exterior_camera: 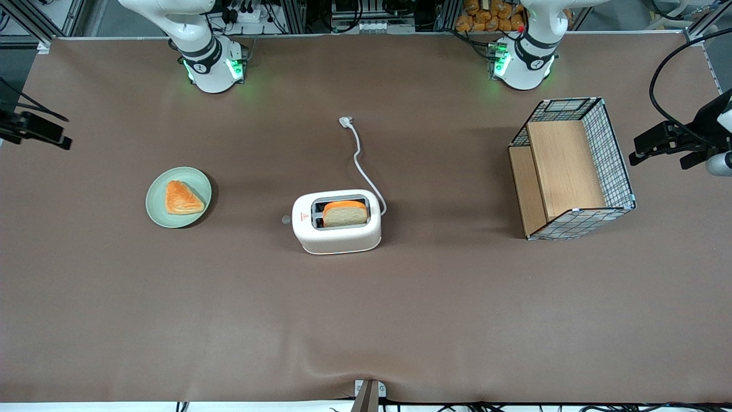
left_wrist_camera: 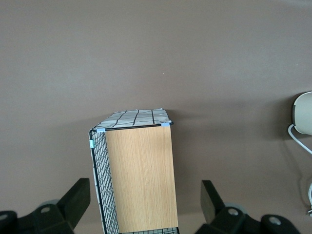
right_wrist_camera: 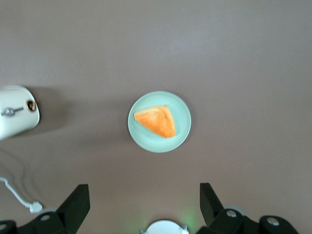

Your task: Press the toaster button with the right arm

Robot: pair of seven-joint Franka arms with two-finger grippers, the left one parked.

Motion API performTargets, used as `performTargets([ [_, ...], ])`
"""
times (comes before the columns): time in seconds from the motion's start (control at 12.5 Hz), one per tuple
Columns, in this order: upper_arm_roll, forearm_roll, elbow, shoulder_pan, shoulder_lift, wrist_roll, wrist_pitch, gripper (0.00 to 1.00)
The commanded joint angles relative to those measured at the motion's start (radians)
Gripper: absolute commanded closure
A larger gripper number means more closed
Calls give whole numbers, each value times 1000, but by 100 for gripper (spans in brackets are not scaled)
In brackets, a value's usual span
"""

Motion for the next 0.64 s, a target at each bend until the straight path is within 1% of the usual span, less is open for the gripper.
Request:
performTargets([
  [0.0, 3, 8, 2, 27, 33, -26, -48, 0],
  [0.08, 5, 18, 2, 29, 47, -23, -21, 0],
  [0.24, 2, 119, -4, 15, 67, -34, 33, 0],
  [0.32, 2, 132, -4, 20, 88, -34, 34, 6],
  [0.4, 3, 137, -4, 24, 96, -34, 37, 24],
  [0.56, 6, 176, -15, 47, 116, -28, 39, 50],
])
